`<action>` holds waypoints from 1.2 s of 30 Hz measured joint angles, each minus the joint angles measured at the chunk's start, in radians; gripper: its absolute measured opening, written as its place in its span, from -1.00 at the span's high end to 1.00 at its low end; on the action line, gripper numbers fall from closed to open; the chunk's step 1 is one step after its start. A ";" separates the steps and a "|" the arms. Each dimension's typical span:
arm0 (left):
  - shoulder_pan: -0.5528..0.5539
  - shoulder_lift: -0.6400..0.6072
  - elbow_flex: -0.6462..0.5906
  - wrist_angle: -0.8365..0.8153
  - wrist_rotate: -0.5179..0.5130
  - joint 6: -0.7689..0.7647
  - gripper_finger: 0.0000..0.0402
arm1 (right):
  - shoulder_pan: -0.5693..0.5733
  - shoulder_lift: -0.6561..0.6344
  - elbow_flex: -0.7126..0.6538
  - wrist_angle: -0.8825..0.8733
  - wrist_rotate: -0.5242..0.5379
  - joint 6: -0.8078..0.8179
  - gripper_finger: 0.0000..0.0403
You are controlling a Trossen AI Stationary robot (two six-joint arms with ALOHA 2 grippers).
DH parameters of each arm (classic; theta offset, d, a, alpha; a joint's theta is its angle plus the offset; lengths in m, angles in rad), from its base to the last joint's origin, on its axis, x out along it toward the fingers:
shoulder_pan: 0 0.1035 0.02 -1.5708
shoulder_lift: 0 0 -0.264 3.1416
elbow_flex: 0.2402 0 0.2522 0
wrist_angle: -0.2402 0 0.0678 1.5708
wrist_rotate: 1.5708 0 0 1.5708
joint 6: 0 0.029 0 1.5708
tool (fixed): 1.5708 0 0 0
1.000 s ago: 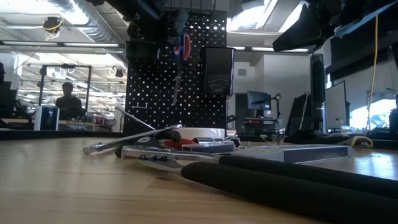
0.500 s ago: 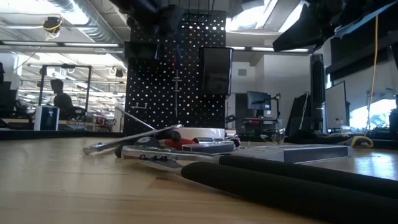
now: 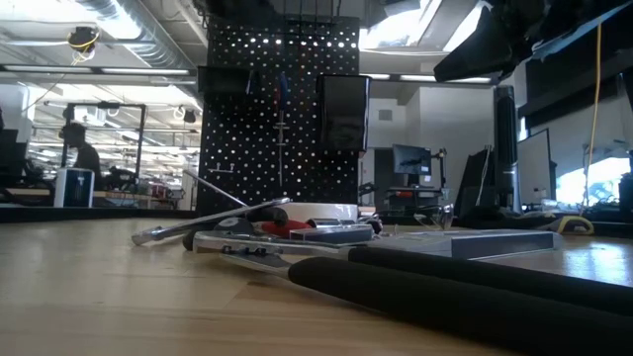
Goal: Hang tools onto peg board
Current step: Hang the blue scissors on the peg board
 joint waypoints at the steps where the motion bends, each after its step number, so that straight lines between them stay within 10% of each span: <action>1: -0.024 -0.020 0.005 -0.033 0.004 -0.033 0.17 | 0.000 0.000 0.000 0.000 -0.008 0.000 0.48; 14: -0.165 -0.131 -0.028 -0.485 0.072 -0.516 -0.04 | 0.000 0.000 0.000 0.099 -0.043 -0.030 0.48; 27: 0.075 0.163 0.147 -0.224 0.028 -0.091 -0.05 | 0.000 0.000 0.000 0.148 -0.016 -0.090 0.48; 36: 0.205 0.260 0.288 -0.459 0.026 -0.266 -0.05 | 0.000 0.007 0.000 0.094 -0.043 -0.067 0.48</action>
